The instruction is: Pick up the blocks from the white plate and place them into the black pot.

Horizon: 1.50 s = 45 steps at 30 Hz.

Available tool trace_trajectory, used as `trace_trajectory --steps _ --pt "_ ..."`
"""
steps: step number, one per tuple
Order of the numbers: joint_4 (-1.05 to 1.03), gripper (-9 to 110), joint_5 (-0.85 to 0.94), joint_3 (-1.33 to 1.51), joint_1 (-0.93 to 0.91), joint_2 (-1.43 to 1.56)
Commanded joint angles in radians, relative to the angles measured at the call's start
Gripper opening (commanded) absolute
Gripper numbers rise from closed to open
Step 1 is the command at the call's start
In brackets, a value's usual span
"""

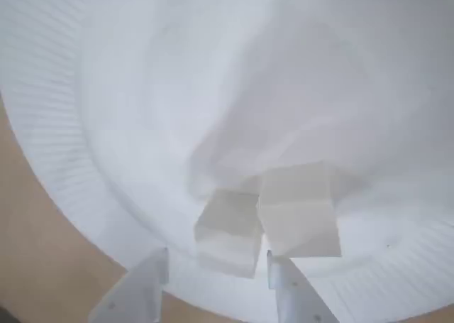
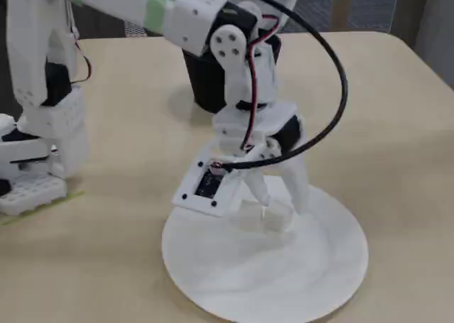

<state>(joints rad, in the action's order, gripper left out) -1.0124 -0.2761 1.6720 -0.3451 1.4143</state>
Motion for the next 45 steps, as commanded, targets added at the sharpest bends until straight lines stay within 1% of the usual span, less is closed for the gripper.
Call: trace_trajectory --steps 1,11,21,24,26,28,30,33,36,45 --pt "0.015 20 -0.015 -0.018 0.005 0.002" --pt "0.114 18 -0.063 -0.014 0.037 -0.035" --pt "0.242 13 -0.092 -0.028 0.011 -0.110" --pt "0.276 9 -0.112 -0.028 0.005 -0.117" --pt "0.298 2 -0.124 -0.029 0.003 -0.117" --pt "0.308 -2 -0.126 -0.034 0.006 -0.117" --pt "0.313 -2 -0.123 -0.037 0.014 -0.115" --pt "0.290 9 -0.100 -0.037 0.020 -0.104" --pt "0.252 15 -0.087 -0.037 0.020 -0.084" --pt "0.143 18 -0.006 -0.055 -0.041 -0.025"
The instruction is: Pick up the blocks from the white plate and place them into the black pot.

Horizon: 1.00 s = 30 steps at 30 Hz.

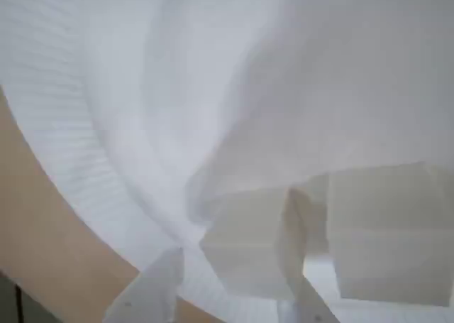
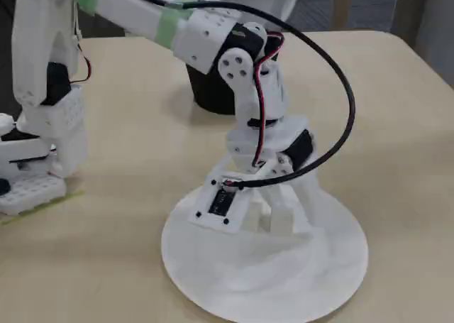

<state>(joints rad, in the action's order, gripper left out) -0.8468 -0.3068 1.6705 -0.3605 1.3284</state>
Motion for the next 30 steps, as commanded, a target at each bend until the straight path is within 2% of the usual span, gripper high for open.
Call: trace_trajectory --steps 1,16,30 --pt "-0.028 17 0.037 -0.060 -0.034 0.066" --pt "-0.089 22 0.058 -0.078 -0.080 0.075" --pt "-0.074 18 -0.169 -0.077 -0.101 0.031"
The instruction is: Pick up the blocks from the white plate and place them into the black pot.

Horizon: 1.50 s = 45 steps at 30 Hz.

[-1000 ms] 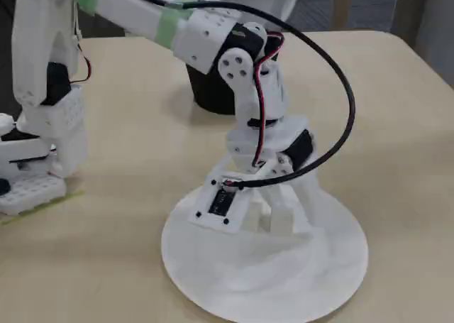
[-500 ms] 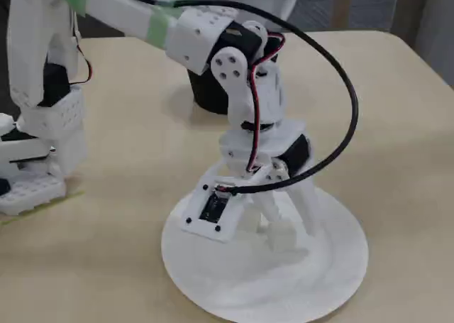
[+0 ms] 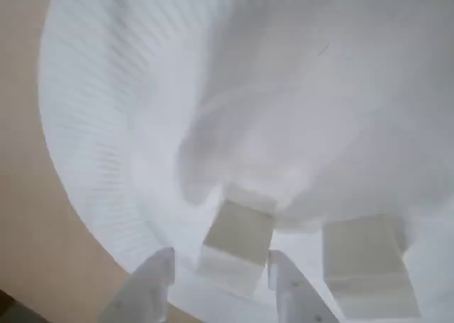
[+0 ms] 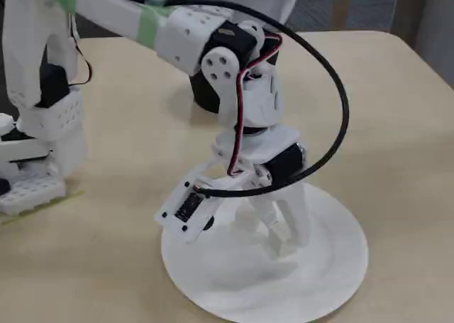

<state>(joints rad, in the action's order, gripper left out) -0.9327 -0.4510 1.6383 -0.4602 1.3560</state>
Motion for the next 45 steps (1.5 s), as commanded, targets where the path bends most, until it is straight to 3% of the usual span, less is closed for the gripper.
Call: trace_trajectory --steps 1,7,13,17,25,31,41,45 --pt "0.014 18 -0.028 -0.044 0.000 -0.003" --pt "0.023 15 -0.034 -0.044 0.000 -0.032" --pt "0.061 -2 -0.040 -0.046 0.006 -0.049" --pt "0.100 -2 -0.012 -0.046 0.008 -0.041" --pt "0.437 -2 0.144 -0.055 0.051 0.213" --pt "0.414 -2 0.215 -0.069 0.308 0.456" --pt "0.348 -2 0.245 0.288 0.839 0.847" --pt "0.465 -2 0.245 0.448 0.988 0.841"
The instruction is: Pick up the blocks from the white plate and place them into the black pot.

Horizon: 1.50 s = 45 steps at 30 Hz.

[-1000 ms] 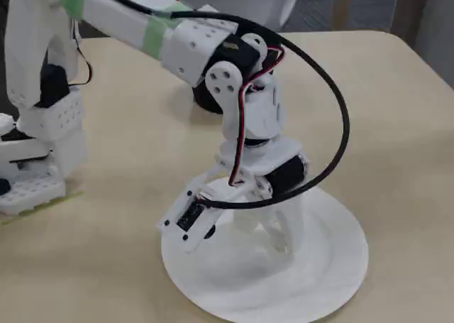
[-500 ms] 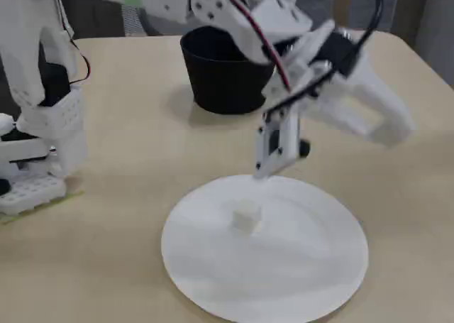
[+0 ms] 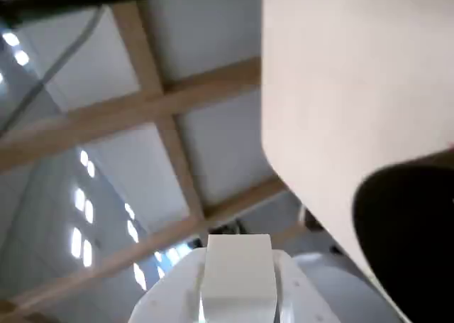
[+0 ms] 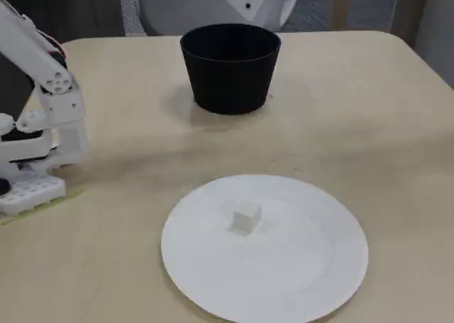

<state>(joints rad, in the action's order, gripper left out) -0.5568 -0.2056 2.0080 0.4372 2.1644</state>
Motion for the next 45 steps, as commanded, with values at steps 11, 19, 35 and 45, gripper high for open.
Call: trace_trajectory --steps 11,19,35,45 --pt "0.293 -2 0.031 0.353 0.179 0.037" --pt "0.302 33 0.092 0.399 0.196 0.032" --pt "0.163 -2 0.189 0.253 -0.011 0.058" --pt "-0.443 -2 0.238 -0.210 -0.480 -0.258"
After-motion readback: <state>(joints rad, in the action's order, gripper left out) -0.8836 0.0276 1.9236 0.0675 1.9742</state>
